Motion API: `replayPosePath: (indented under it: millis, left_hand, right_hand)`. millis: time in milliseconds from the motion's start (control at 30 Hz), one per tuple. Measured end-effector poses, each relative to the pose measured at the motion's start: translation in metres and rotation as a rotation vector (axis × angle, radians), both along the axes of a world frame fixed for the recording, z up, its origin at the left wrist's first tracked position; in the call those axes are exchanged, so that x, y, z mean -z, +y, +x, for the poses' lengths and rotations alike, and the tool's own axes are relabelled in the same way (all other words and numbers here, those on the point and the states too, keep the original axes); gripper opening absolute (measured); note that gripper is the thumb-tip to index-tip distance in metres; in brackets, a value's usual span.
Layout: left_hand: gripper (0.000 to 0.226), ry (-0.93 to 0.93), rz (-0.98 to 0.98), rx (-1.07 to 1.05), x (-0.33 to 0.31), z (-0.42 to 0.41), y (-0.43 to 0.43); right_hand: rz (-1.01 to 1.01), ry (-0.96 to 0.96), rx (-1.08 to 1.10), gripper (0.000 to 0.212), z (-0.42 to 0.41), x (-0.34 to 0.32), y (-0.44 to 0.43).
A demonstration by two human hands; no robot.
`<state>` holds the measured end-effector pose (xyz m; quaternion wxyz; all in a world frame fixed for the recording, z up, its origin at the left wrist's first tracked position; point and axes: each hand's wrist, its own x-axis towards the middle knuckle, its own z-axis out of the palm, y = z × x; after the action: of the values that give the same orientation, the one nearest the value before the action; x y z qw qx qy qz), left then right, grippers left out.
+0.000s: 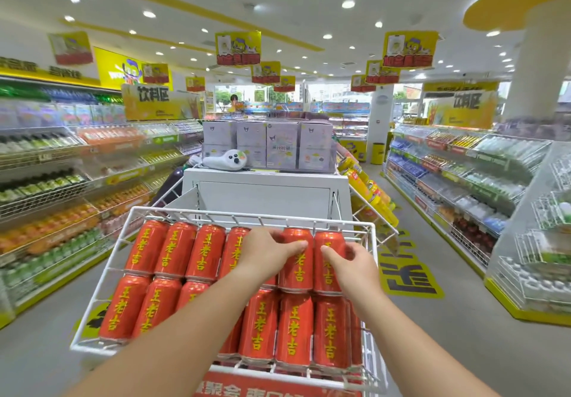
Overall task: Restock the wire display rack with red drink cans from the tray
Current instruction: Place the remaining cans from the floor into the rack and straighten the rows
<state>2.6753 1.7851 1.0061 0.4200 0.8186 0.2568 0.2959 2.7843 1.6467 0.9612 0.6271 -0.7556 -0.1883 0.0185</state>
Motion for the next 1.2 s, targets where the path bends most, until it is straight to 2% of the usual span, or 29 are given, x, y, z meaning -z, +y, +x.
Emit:
replayPosePath:
  millis: [67,200,267,367,400,600,733,900,1033,1200]
  left_hand:
    - [0.029,0.033,0.092,0.001,-0.001,0.001,0.000]
    - [0.065,0.126,0.282,-0.085,0.005,0.004,0.008]
    - [0.066,0.149,0.332,-0.070,0.010,0.009,0.012]
    - [0.063,0.146,0.429,-0.071,0.018,0.012,0.015]
    - [0.062,0.141,0.467,-0.081,0.021,0.013,0.015]
    - [0.061,0.165,0.650,-0.127,0.037,0.021,0.016]
    - [0.059,0.205,0.749,-0.173,0.043,0.023,0.014]
    - [0.060,0.317,0.842,-0.202,0.041,0.023,0.007]
    - [0.064,0.383,0.867,-0.104,0.036,0.015,0.002]
    - [0.072,0.386,0.872,-0.031,0.028,-0.013,0.009]
  right_hand:
    - [-0.029,-0.009,0.005,0.019,0.003,0.002,0.003]
    - [-0.077,0.005,0.048,0.048,0.002,0.005,0.007]
    - [-0.096,0.007,0.050,0.046,0.001,0.006,0.009]
    - [-0.130,-0.045,0.104,0.074,0.007,0.014,0.016]
    - [-0.153,-0.065,0.112,0.074,0.009,0.017,0.017]
    - [-0.214,-0.203,0.175,0.034,-0.003,0.011,0.011]
    - [-0.295,-0.248,0.215,0.044,0.000,0.019,0.014]
    - [-0.370,-0.209,0.200,0.051,0.003,0.018,0.016]
    - [-0.396,-0.207,0.139,0.053,-0.004,0.009,0.011]
    - [-0.496,-0.375,0.001,0.065,-0.018,-0.004,-0.007]
